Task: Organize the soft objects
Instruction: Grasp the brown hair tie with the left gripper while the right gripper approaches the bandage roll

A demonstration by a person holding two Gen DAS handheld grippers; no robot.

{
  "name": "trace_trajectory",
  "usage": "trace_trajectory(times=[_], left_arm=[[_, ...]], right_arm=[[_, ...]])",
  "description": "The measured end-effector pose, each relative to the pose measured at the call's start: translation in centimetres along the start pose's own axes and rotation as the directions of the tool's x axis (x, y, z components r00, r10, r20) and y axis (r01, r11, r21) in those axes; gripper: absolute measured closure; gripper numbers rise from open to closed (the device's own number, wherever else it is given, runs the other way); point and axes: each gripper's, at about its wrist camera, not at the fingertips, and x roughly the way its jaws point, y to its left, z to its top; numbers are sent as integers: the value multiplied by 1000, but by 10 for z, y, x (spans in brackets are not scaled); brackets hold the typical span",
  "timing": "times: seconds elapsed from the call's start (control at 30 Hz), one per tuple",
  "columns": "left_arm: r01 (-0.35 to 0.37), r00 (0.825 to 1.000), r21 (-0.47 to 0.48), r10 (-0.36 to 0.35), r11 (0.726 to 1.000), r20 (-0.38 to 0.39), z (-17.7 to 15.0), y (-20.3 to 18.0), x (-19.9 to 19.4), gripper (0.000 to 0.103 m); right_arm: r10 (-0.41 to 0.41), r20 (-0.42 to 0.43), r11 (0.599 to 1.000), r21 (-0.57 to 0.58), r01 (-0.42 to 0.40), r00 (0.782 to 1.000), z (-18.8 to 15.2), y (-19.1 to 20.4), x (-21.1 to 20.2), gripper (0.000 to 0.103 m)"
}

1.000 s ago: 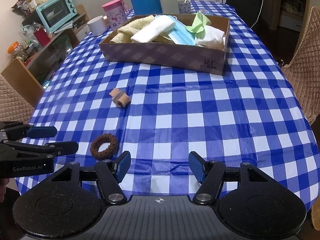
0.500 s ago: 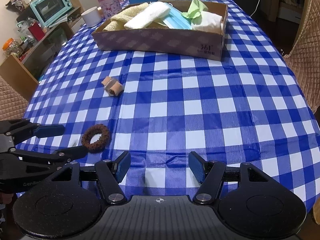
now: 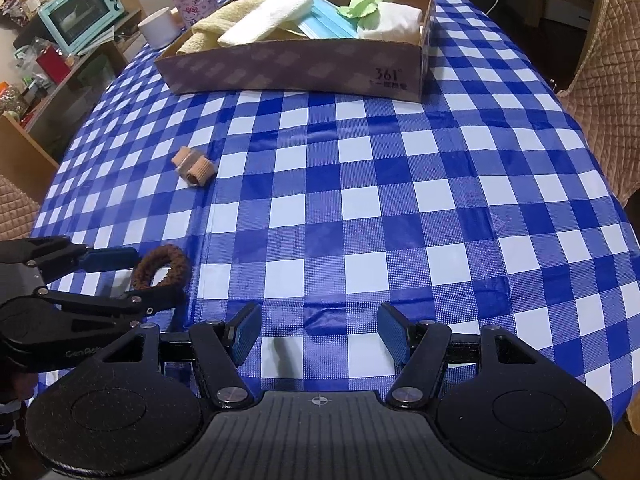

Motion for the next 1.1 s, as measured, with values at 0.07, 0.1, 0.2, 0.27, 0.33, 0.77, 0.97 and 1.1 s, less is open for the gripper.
trace_trajectory(times=[0.07,0.1,0.2,0.27,0.33,0.77,0.97,1.1], left_arm=[[7,1000,3,-7,1000,5,1,1,0,60],[8,1000,5,-8,1000,10,1,1,-1,66],[7,1000,7,-7,1000,15,2,5,-1,80],[-4,1000,-8,4,1000,20,2,10,-3,83],[-19,999,-29,20,999,29,3,17,-6,85],[-137,988,-171,147,976,48,19,72,-13,85],[-150,986,-198,161,969,41,25,84,-6,85],[-149,987,-208,159,967,32,27,89,-1,85]], right_arm=[[2,-1,1000,0,-2,1000,1,1,1,39],[3,0,1000,-1,-3,1000,2,1,2,39],[9,3,1000,-10,-9,1000,5,4,5,39],[16,6,1000,-22,-16,1000,8,8,7,39],[27,13,999,-47,-27,1000,12,13,9,39],[164,120,946,-301,-122,979,52,60,44,39],[216,105,894,-421,-154,971,70,82,72,40],[212,90,860,-491,-142,973,75,93,90,52]])
